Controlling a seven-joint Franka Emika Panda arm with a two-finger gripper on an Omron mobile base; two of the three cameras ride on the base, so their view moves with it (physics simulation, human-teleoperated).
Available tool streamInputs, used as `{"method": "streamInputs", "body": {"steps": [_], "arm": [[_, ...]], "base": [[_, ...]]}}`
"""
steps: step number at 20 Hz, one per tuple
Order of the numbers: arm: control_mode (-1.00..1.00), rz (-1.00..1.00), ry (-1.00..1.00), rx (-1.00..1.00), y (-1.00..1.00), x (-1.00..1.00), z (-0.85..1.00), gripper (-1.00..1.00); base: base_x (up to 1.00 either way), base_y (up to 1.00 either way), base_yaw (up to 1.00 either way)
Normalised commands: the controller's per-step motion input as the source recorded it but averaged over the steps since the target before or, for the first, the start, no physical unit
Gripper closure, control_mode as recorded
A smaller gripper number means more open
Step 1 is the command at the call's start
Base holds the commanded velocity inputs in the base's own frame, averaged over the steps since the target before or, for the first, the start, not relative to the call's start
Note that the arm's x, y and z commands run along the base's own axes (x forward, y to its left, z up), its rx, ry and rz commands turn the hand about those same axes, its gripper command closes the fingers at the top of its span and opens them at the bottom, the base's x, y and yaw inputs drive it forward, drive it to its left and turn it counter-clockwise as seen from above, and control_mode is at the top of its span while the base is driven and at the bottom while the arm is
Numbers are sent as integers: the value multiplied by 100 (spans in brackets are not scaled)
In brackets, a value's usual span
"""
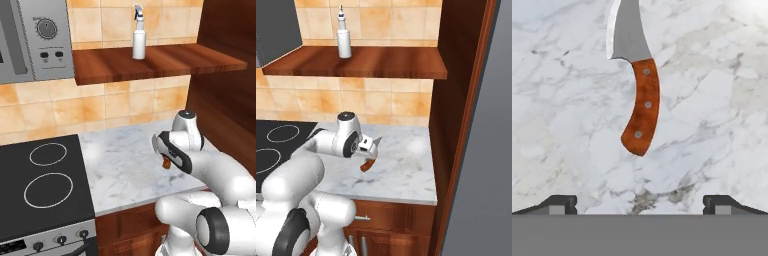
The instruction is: Move the cutting board and knife to the sink. Then move spray from the shelves to the counter.
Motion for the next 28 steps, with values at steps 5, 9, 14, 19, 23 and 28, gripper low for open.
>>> {"method": "streamInputs", "body": {"steps": [5,9,14,19,23,28], "arm": [[-100,0,7,0,0,44,-31,-100],[-100,0,9,-1,0,41,-41,-100],[-100,-2,7,-3,0,25,-47,-100],[-100,-2,7,0,0,26,-41,-100],[-100,0,6,0,0,31,-40,-100],[-100,0,4,0,-1,25,-33,-100]], "base": [[0,0,0],[0,0,0],[0,0,0],[0,0,0],[0,0,0],[0,0,0]]}}
